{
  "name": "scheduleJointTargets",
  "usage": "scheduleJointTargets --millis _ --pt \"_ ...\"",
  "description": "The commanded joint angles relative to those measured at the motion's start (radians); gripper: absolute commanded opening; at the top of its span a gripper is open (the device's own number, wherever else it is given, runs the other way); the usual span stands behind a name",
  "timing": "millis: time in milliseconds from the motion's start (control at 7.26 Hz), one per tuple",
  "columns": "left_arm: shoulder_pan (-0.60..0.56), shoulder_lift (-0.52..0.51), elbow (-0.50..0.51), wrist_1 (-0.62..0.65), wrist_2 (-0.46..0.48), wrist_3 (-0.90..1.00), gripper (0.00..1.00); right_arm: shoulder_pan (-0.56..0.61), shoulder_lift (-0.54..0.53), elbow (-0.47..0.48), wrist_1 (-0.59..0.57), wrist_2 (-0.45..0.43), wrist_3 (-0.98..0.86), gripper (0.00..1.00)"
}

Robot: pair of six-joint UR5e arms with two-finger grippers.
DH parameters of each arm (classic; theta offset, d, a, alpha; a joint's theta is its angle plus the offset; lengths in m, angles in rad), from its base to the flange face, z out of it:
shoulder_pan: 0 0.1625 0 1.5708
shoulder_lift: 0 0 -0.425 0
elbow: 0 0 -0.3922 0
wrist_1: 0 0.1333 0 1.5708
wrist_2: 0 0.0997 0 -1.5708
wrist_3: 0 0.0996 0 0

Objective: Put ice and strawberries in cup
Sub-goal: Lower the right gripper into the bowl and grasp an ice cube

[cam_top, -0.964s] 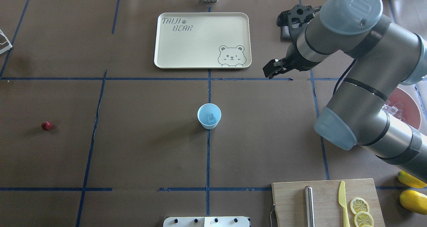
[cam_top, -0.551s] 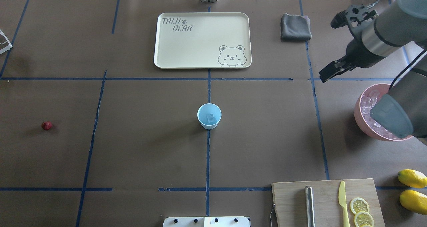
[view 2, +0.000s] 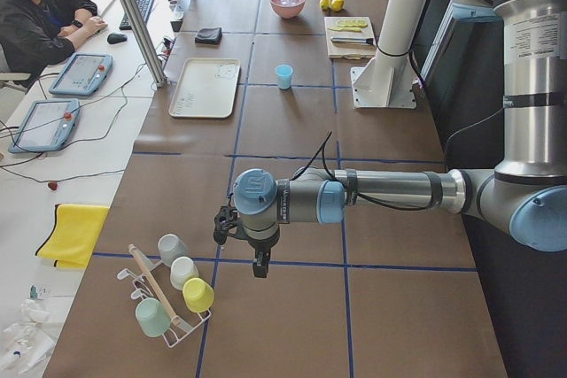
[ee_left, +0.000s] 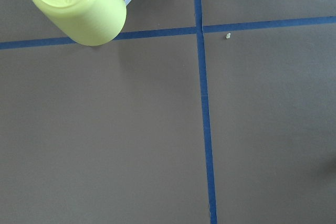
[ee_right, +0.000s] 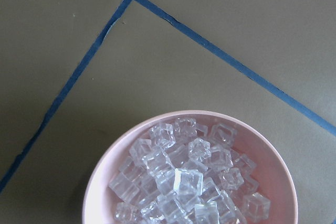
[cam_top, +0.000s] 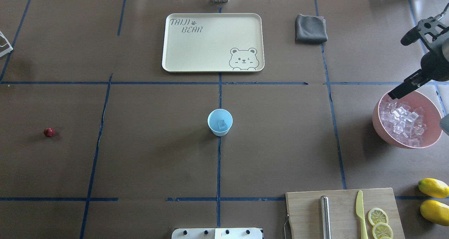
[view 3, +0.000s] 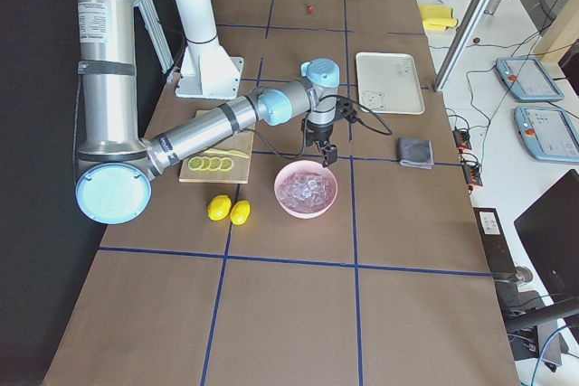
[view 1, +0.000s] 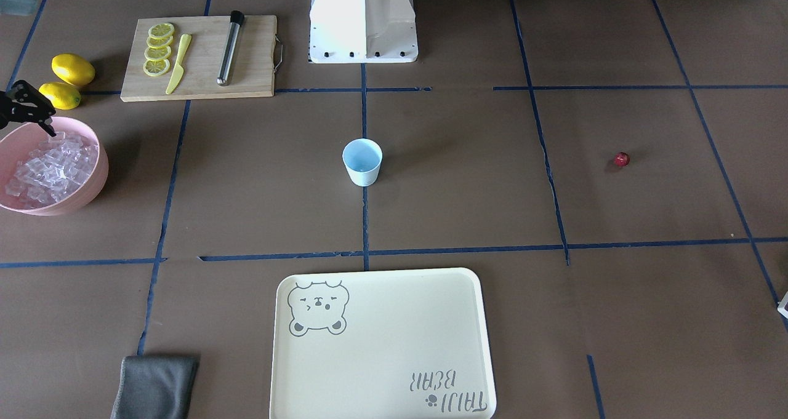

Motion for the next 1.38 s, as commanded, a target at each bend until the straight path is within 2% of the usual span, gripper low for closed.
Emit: scheduleJointTargets --millis 0,138,1239 --pt "0.001 0.0 0.0 0.0 -0.001 0.0 1.0 0.001 -0.028 -0.101 0.161 0.015 -0.001 1.0" --pt "0.001 0.0 0.0 0.0 -0.002 0.0 1.0 0.001 -0.031 -0.13 0.189 0.021 -0.002 1.0" --pt "0.002 0.0 0.002 0.0 -0.002 0.0 1.0 -0.058 -0.026 -0.2 0.191 0.01 0.015 0.99"
